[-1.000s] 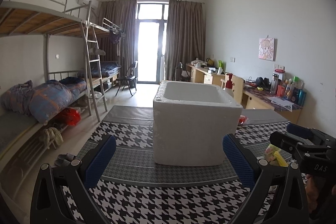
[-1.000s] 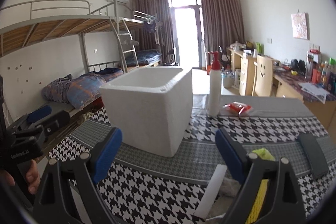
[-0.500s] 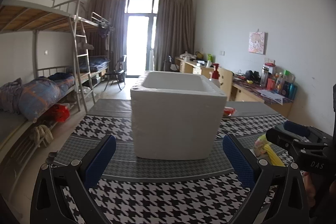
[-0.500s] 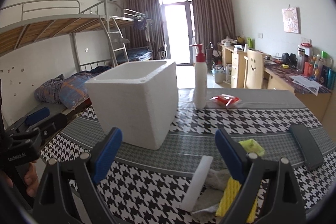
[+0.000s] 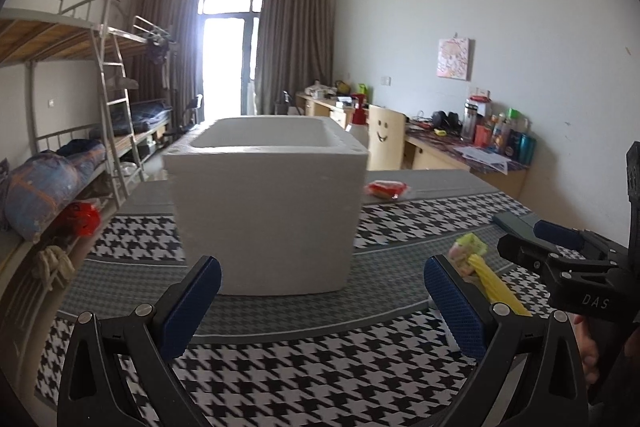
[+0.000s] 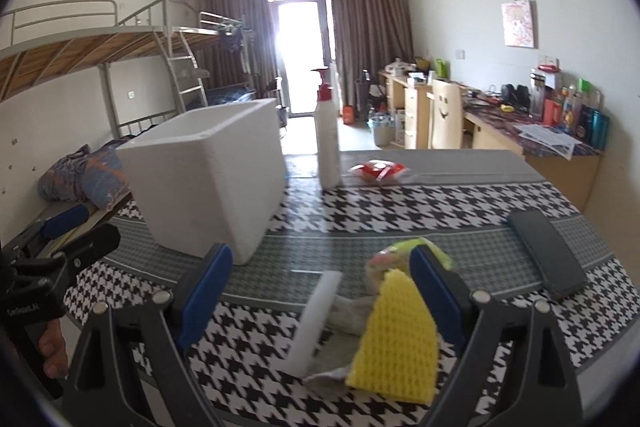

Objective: Organize soft objects
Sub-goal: 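Move both tools toward the white plastic strip and yellow mesh sponge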

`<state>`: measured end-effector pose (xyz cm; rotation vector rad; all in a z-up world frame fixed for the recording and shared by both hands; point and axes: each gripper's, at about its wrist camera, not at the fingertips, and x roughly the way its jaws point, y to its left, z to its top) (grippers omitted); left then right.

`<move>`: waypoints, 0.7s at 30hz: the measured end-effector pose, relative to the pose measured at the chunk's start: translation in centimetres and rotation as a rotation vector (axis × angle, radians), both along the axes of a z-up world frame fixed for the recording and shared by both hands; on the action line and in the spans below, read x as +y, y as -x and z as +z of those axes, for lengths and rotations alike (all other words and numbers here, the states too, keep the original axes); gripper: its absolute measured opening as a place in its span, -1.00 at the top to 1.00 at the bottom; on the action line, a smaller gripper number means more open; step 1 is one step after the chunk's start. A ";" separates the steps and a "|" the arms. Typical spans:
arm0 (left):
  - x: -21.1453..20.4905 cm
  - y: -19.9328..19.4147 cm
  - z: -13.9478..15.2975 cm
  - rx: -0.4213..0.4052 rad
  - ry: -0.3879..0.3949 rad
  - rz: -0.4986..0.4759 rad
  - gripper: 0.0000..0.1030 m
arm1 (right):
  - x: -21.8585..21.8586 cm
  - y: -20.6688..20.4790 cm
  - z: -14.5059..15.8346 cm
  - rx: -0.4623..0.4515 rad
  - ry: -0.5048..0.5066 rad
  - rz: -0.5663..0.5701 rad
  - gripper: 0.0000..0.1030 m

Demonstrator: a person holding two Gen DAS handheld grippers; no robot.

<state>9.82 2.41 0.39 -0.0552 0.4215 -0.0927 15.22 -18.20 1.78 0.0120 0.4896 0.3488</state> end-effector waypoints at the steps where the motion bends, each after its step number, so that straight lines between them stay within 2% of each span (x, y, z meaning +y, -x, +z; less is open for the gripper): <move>1: -0.2 -0.1 -0.1 0.002 0.000 -0.007 -0.97 | -0.2 0.0 0.0 0.004 -0.004 -0.006 -0.79; 21: -4.8 -2.6 -1.7 0.083 -0.031 -0.119 -0.98 | -4.3 0.2 -1.6 0.050 -0.006 -0.112 -0.79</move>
